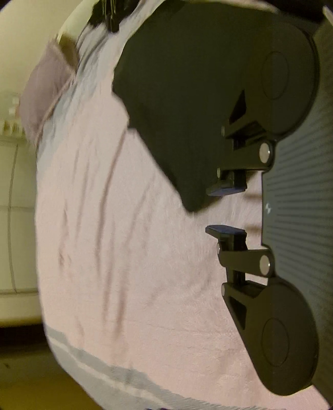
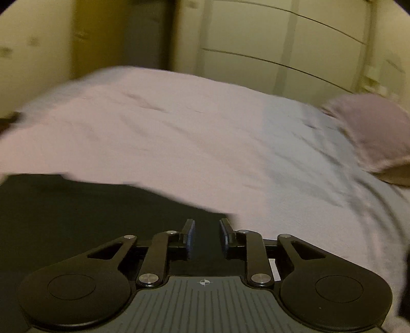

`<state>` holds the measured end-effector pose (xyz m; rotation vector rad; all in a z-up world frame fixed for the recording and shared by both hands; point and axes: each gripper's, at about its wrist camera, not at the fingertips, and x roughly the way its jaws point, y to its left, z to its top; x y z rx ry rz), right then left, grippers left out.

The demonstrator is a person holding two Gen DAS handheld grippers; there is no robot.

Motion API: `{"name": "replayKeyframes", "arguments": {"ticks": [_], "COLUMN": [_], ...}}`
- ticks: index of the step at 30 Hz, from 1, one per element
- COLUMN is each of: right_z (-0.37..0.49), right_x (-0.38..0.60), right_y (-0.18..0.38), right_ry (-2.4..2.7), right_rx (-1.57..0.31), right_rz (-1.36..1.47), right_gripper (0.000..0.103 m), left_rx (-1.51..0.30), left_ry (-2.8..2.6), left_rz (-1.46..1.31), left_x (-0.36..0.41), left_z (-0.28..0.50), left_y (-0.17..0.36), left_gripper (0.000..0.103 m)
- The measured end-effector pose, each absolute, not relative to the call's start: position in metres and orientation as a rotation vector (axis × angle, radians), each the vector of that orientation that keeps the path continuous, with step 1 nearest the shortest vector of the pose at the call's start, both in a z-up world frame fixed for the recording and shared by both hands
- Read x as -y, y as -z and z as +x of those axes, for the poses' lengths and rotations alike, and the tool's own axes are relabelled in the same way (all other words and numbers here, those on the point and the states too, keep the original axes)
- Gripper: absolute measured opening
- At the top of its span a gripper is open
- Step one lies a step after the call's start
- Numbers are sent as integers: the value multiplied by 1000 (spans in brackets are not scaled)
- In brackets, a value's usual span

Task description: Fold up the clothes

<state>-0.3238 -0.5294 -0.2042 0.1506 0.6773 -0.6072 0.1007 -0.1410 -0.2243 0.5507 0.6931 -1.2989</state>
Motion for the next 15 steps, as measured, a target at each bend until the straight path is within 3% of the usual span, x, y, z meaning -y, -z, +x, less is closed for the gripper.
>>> {"name": "replayKeyframes", "arguments": {"ticks": [6,15], "right_z": [-320,-403], "right_x": [430,402], "right_y": [238,289], "right_ry": [383,483], "right_rx": [-698,-700], "right_rz": [231,476], "right_gripper": [31,32], "left_rx": [-677,-687], "left_ry": [1487,1477], "left_rz": [577,655], "left_x": [121,85], "left_z": [31,-3], "left_y": [226,262], "left_gripper": [19,20]}}
